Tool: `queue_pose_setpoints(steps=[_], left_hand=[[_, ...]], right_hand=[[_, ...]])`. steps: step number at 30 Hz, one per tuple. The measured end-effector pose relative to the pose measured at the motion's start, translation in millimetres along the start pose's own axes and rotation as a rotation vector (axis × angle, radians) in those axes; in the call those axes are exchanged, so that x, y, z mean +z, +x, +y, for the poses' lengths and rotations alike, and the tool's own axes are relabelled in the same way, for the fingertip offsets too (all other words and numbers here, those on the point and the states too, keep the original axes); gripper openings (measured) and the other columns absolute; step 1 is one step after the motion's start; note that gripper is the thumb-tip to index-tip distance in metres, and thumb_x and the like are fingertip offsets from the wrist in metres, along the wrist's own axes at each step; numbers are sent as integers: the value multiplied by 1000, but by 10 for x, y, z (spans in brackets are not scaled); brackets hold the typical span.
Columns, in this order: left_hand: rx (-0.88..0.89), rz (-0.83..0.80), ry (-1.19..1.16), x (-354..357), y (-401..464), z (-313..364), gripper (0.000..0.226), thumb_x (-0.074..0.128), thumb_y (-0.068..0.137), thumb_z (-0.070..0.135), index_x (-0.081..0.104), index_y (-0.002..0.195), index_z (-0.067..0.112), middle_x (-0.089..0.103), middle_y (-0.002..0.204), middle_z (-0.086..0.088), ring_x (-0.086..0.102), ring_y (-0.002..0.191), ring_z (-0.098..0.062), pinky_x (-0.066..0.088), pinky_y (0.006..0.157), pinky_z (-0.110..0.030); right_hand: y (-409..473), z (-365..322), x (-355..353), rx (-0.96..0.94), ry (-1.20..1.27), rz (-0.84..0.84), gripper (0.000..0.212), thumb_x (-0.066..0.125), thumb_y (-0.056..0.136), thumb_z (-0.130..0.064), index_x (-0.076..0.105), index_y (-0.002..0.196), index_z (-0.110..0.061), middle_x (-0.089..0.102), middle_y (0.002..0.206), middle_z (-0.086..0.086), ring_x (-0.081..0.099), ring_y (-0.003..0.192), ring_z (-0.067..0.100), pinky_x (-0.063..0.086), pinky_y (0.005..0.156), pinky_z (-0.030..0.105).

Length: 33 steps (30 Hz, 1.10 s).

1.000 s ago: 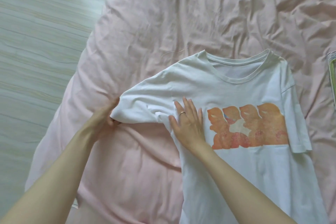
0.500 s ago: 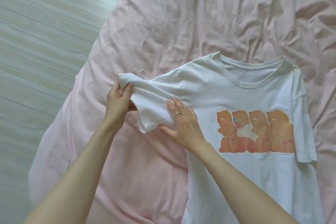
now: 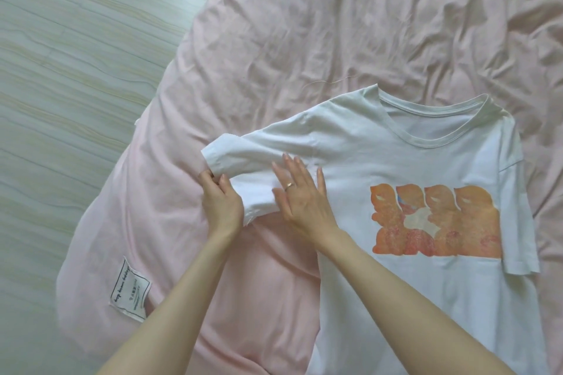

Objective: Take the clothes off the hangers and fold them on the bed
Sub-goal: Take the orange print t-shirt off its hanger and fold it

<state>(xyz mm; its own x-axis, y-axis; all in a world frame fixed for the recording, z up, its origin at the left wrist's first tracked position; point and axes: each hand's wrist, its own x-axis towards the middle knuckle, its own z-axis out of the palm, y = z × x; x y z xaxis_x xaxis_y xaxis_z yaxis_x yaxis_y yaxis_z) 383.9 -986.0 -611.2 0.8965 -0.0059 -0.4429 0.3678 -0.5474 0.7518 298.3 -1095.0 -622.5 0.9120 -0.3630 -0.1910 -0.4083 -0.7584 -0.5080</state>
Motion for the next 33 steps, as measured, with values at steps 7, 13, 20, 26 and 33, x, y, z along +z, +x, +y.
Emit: queue_pose_setpoints(steps=[7, 13, 20, 26, 33], left_hand=[[-157, -68, -54, -122, -18, -249, 42, 65, 83, 30, 41, 114, 14, 62, 93, -3, 60, 93, -24, 48, 81, -36], [-449, -194, -400, -94, 129, -126, 24, 64, 86, 11, 61, 108, 1, 67, 96, -10, 65, 83, -25, 53, 81, -41], [-84, -96, -117, -112, 34, -149, 11, 47, 97, 17, 49, 106, 11, 57, 90, 1, 54, 86, -21, 42, 74, -32], [-133, -50, -54, -88, 184, -150, 15, 56, 89, 26, 51, 90, 12, 60, 85, -2, 59, 91, -30, 46, 74, -37], [-240, 2, -218, -212, 595, 115, 44, 62, 68, 61, 62, 62, 17, 62, 73, -8, 59, 73, -23, 51, 75, -39]], right_hand=[[1049, -19, -358, -12, -263, -136, 48, 28, 100, -23, 23, 148, -18, 30, 151, -1, 12, 145, 19, 5, 113, 54], [1445, -205, -349, -48, -382, -345, 42, 49, 90, -45, 51, 122, -20, 50, 125, 3, 34, 128, 23, 7, 111, 61], [1577, -385, -346, -46, -130, -353, 20, 55, 89, -34, 65, 98, -19, 50, 96, -5, 46, 111, 21, 26, 93, 42], [1433, -295, -179, -45, -94, -144, 25, 54, 91, -33, 66, 106, -18, 54, 116, -1, 45, 116, 18, 26, 94, 37], [708, -189, 89, -195, -75, 266, 39, 47, 88, -29, 55, 122, -10, 56, 127, 13, 51, 120, 30, 31, 105, 51]])
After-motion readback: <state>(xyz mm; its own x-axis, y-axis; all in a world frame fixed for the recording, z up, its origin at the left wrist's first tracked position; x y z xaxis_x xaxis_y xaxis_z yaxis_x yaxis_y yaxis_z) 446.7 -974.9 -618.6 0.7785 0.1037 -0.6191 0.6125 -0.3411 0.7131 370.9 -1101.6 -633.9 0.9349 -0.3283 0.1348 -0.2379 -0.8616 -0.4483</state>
